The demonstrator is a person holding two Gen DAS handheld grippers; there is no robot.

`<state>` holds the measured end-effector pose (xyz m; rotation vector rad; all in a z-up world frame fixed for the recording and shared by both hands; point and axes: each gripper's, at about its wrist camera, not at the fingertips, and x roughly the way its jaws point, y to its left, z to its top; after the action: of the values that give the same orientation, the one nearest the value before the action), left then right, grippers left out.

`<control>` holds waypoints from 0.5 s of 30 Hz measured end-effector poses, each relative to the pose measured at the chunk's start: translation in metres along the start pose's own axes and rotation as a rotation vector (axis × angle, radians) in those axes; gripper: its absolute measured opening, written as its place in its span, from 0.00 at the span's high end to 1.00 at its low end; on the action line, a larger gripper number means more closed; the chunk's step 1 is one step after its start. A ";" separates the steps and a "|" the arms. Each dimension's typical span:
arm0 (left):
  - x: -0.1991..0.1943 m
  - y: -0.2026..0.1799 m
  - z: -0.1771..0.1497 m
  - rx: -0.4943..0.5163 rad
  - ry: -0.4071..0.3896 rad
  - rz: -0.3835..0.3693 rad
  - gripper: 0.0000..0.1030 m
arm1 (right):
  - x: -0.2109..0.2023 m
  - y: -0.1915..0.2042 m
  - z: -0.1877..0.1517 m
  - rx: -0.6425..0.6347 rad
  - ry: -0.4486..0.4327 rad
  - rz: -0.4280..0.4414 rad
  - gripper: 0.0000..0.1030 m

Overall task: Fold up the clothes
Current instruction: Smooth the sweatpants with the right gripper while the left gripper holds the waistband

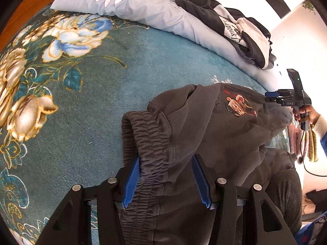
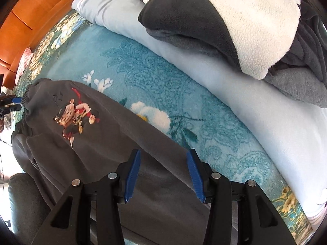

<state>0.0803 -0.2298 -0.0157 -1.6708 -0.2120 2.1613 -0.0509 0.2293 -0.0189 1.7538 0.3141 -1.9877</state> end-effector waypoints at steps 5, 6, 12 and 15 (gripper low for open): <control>-0.005 -0.031 0.001 0.120 0.003 0.160 0.47 | 0.010 0.008 -0.002 -0.030 0.025 0.003 0.53; -0.008 -0.041 -0.001 0.164 -0.008 0.188 0.47 | 0.010 0.010 -0.001 -0.048 0.032 0.002 0.53; 0.005 -0.040 0.013 0.194 -0.017 0.142 0.47 | 0.018 0.020 0.007 -0.113 0.060 0.000 0.53; 0.012 -0.003 0.028 -0.010 -0.057 -0.004 0.47 | 0.023 0.025 0.010 -0.125 0.070 -0.005 0.53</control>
<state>0.0517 -0.2186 -0.0171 -1.6145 -0.2421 2.2104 -0.0494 0.1986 -0.0366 1.7477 0.4568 -1.8705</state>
